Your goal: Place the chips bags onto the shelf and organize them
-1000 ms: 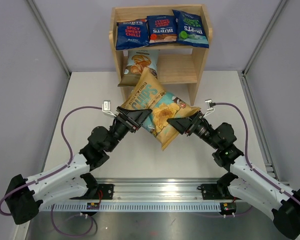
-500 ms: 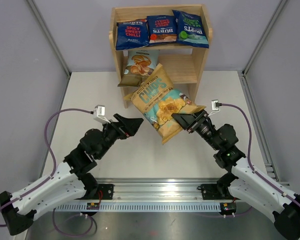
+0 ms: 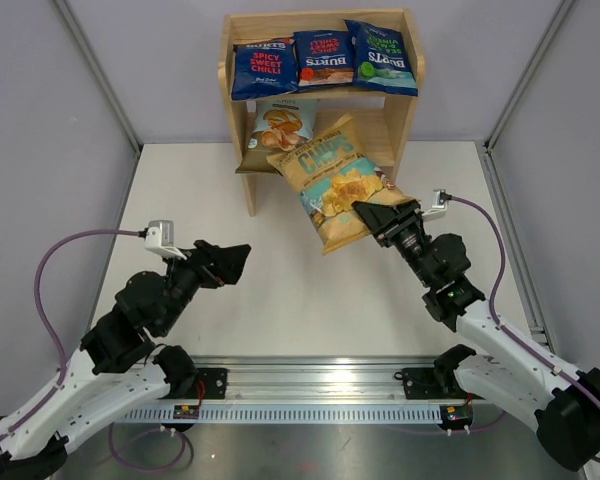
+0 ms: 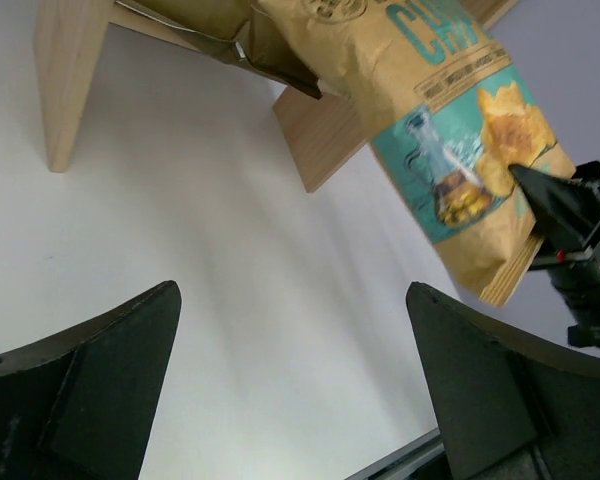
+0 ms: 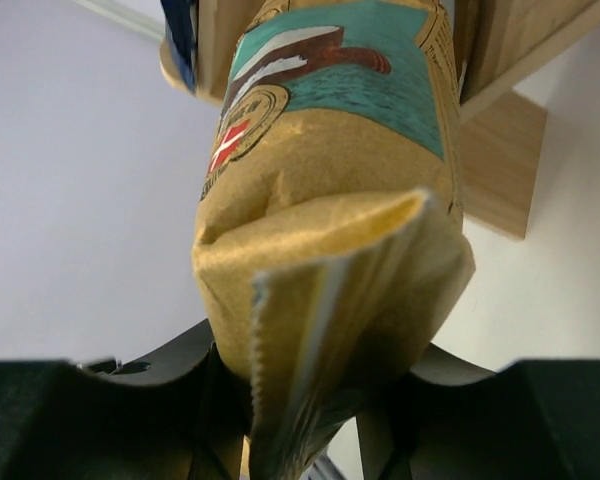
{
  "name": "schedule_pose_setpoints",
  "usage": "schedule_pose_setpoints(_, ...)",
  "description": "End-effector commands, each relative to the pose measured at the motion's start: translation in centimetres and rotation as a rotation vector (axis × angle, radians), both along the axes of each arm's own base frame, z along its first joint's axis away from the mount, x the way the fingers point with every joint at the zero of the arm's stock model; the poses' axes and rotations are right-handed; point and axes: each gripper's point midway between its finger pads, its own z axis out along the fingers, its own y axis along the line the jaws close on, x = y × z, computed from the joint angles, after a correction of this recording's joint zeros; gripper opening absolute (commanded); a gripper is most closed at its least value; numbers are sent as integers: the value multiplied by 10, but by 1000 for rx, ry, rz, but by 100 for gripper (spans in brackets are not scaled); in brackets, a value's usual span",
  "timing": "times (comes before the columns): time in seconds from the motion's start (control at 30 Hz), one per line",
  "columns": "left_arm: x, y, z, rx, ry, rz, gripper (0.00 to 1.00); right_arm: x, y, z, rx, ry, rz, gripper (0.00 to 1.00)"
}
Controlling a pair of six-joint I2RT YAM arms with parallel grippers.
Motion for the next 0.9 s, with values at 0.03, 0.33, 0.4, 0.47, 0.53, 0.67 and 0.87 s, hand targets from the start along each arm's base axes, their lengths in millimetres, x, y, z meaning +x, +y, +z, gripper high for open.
schedule_pose_setpoints(0.03, -7, 20, -1, 99, -8, 24, 99, 19, -32, 79, 203, -144, -92, 46)
schedule_pose_setpoints(0.33, -21, 45, -1, 192, -14, 41, 99, 69, -54, 94, 258, -135, -165, 46)
schedule_pose_setpoints(0.4, -25, 50, 1, 206, -21, 38, 99, 81, -54, 92, 261, -128, -176, 46)
schedule_pose_setpoints(0.47, -30, 54, 0, 236, -35, 19, 99, 91, -61, 94, 285, -127, -219, 45)
schedule_pose_setpoints(0.53, -33, 62, 1, 252, -55, 30, 99, 103, -64, 95, 305, -127, -251, 45)
schedule_pose_setpoints(0.67, -40, 77, 2, 270, -71, 49, 99, 126, -66, 92, 324, -116, -297, 45)
schedule_pose_setpoints(0.87, -46, 92, -3, 258, -109, 84, 99, 157, -73, 83, 325, -102, -398, 45)
